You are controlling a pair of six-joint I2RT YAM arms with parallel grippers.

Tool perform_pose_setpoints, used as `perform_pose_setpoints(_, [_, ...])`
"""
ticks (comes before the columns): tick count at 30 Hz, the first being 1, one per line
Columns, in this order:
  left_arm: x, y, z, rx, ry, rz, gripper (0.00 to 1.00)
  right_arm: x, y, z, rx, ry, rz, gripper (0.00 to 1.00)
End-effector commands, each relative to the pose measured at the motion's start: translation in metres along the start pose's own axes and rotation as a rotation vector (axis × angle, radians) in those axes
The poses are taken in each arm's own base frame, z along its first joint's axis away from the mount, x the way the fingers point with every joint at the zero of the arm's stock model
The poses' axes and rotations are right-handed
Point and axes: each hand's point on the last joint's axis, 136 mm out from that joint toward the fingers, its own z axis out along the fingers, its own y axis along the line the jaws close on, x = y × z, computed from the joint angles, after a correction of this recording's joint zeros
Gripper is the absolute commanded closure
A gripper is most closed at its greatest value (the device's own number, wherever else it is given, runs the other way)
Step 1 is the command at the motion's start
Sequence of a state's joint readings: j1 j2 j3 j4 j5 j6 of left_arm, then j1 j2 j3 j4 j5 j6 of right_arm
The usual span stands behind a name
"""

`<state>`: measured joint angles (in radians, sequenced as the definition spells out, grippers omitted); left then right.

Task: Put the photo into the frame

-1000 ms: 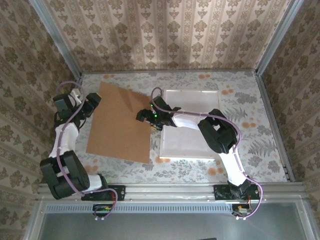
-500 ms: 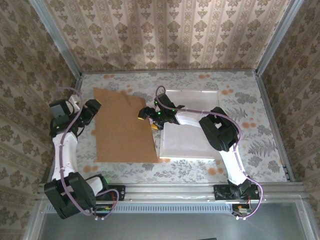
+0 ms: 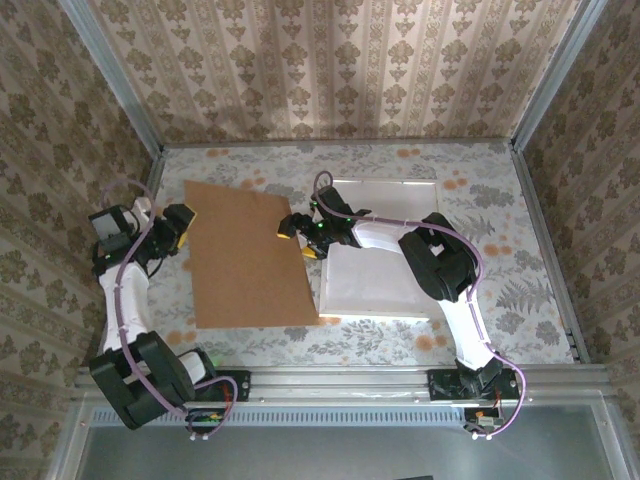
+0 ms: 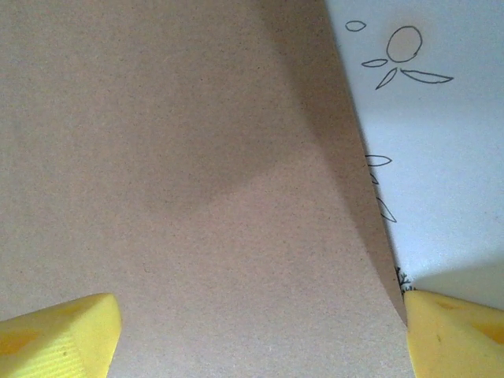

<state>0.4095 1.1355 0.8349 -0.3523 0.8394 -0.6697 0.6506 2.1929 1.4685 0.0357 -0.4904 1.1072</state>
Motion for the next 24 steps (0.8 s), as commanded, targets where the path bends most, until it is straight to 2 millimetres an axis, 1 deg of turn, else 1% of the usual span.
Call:
perform_pose_setpoints(1, [0.067, -0.012, 0.002, 0.126, 0.252, -0.276, 0.32, -0.034, -0.006, 0.035, -0.106, -0.151, -0.150, 0.09])
perform_pose_setpoints(4, [0.065, -0.004, 0.003, 0.102, 0.205, -0.363, 0.34, -0.035, -0.002, 0.034, -0.123, -0.161, -0.141, 0.08])
perform_pose_setpoints(9, [0.063, 0.007, 0.002, 0.033, 0.147, -0.448, 0.33, -0.037, 0.001, 0.030, -0.157, -0.195, -0.085, 0.07])
perform_pose_setpoints(12, [0.062, 0.012, 0.000, -0.006, 0.127, -0.470, 0.33, -0.037, 0.002, 0.028, -0.163, -0.209, -0.061, 0.07])
perform_pose_setpoints(15, [0.061, 0.022, -0.001, -0.066, 0.104, -0.481, 0.29, -0.038, 0.005, 0.025, -0.171, -0.224, -0.039, 0.07])
perform_pose_setpoints(20, [0.050, 0.029, 0.006, -0.042, 0.037, -0.565, 0.30, -0.039, 0.008, 0.024, -0.176, -0.244, -0.022, 0.08])
perform_pose_setpoints(24, [0.040, 0.025, 0.013, -0.006, 0.040, -0.591, 0.30, -0.038, 0.007, 0.026, -0.172, -0.245, -0.015, 0.09])
